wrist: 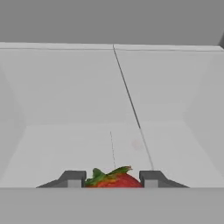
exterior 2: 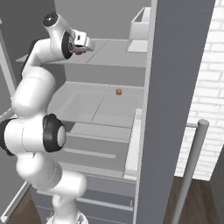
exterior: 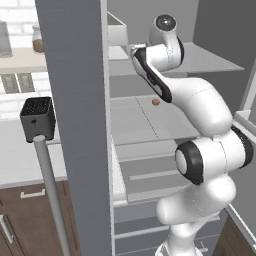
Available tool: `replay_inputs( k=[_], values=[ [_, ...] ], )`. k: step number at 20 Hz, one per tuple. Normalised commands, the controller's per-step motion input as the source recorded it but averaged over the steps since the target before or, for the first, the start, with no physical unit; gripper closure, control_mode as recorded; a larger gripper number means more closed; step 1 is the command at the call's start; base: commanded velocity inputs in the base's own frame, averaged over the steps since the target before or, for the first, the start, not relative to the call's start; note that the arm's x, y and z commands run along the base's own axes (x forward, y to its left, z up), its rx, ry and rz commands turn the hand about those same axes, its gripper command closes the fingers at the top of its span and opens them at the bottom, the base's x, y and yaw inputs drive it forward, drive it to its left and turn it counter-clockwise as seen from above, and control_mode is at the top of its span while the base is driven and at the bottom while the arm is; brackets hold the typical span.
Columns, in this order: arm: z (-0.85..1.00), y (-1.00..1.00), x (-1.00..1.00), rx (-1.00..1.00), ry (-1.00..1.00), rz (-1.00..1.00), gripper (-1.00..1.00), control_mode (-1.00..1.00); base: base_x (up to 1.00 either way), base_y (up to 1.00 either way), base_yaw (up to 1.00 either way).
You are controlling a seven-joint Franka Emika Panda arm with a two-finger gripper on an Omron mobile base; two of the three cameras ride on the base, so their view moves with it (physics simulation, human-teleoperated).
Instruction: Take the strawberry from the fridge and place it on top of the pancake, located on the dining counter.
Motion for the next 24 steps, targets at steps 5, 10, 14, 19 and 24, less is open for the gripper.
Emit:
replay_inputs(
  k=[5, 10, 14, 19, 24],
  values=[
    [0.45, 0.0, -0.97, 0.02, -0.01, 0.0, 1.0, -1.0, 0.0, 0.0, 0.0],
    [0.4, 0.0, -1.0, 0.04, -0.01, 0.0, 1.0, -1.0, 0.0, 0.0, 0.0],
    [0.0, -0.02, -1.0, 0.0, 0.0, 0.02, 1.0, -1.0, 0.0, 0.0, 0.0],
    [-0.06, -0.04, -1.0, 0.0, 0.0, 0.05, 1.0, -1.0, 0.0, 0.0, 0.0],
    [-0.63, -0.41, -1.0, 0.0, 0.05, 0.01, 1.0, -1.0, 0.0, 0.0, 0.0]
  ],
)
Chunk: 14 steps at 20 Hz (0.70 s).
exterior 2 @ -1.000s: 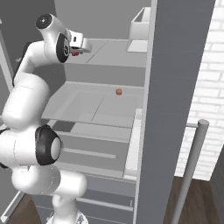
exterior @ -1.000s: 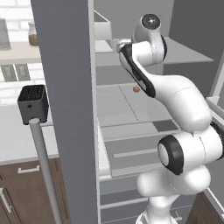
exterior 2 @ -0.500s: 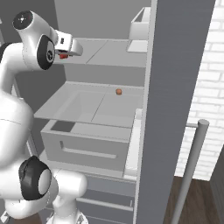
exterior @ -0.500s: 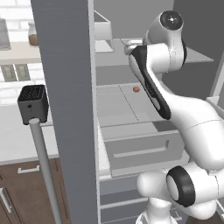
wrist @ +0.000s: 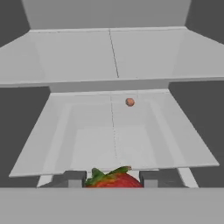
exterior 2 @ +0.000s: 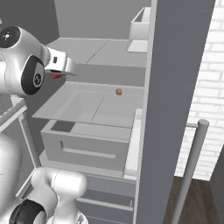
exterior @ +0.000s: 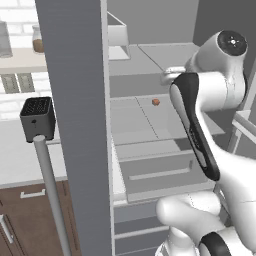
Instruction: Take the strawberry from the fridge and place it on top of the pancake, located on the dining counter.
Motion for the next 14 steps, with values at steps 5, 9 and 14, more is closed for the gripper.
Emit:
replay_inputs(
  k=[5, 9, 14],
  values=[
    [-0.64, -0.47, -1.0, -0.01, 0.01, 0.0, 1.0, -1.0, 0.0, 0.0, 0.0],
    [-0.74, -0.04, -0.77, -0.1, 0.17, 0.02, 1.0, -1.0, 0.0, 0.0, 0.0],
    [-0.49, 0.01, -0.25, -0.02, 0.06, 0.02, 1.0, -1.0, 0.0, 0.0, 0.0]
  ],
)
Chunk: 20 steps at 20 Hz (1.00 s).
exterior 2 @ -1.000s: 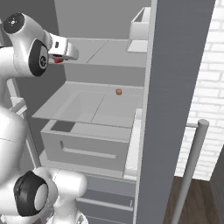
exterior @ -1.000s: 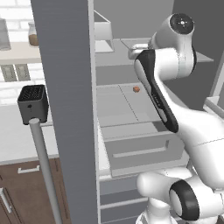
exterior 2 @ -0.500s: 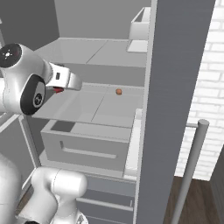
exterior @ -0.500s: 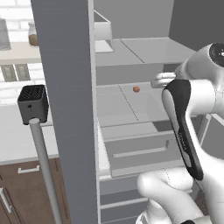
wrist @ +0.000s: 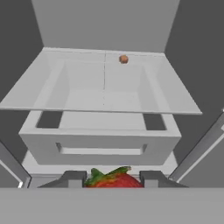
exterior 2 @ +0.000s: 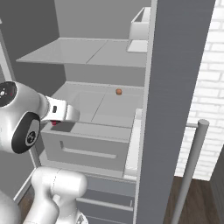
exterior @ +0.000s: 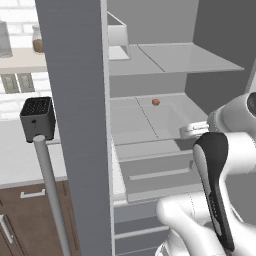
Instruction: Take the strawberry from the fridge and place it on top of the pancake, located on the dining counter.
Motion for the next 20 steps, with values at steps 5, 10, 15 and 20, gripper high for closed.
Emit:
replay_inputs(
  k=[5, 10, 15, 20],
  values=[
    [-0.43, 0.04, -0.02, 0.0, 0.0, 0.0, 1.0, -1.0, 0.0, 0.0, 0.0],
    [-0.39, 0.02, 0.0, 0.0, 0.0, 0.0, 1.0, -1.0, 0.0, 0.0, 0.0],
    [-0.02, 0.0, 0.0, 0.0, 0.0, 0.0, 1.0, -1.0, 0.0, 0.0, 0.0],
    [0.0, 0.0, 0.0, 0.0, 0.0, 0.0, 1.0, -1.0, 0.0, 0.0, 0.0]
  ],
)
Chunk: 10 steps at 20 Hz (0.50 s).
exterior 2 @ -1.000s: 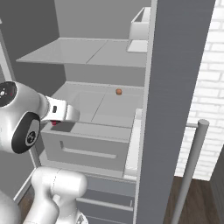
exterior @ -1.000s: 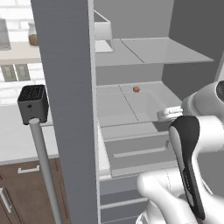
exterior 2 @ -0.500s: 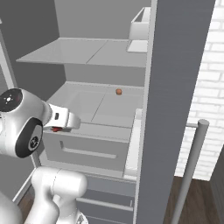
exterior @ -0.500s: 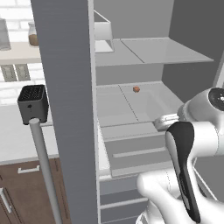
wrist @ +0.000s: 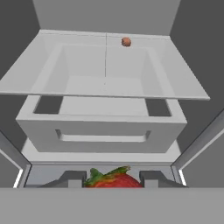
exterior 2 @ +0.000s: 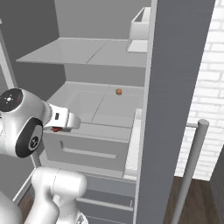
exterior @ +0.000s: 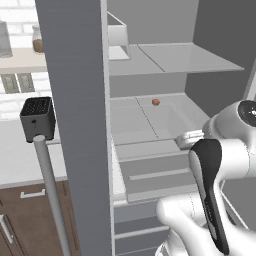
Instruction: Take the strawberry from the fridge and place it on top of the pancake, located on the dining counter.
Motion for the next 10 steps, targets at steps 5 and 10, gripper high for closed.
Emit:
replay_inputs(
  k=[5, 10],
  values=[
    [-0.02, 0.03, -0.19, 0.0, -0.02, 0.0, 1.0, -1.0, 0.0, 0.0, 0.0],
    [0.0, 0.0, 0.0, 0.0, 0.0, 0.0, 1.0, 1.0, -0.91, 0.19, -0.18]
  ],
)
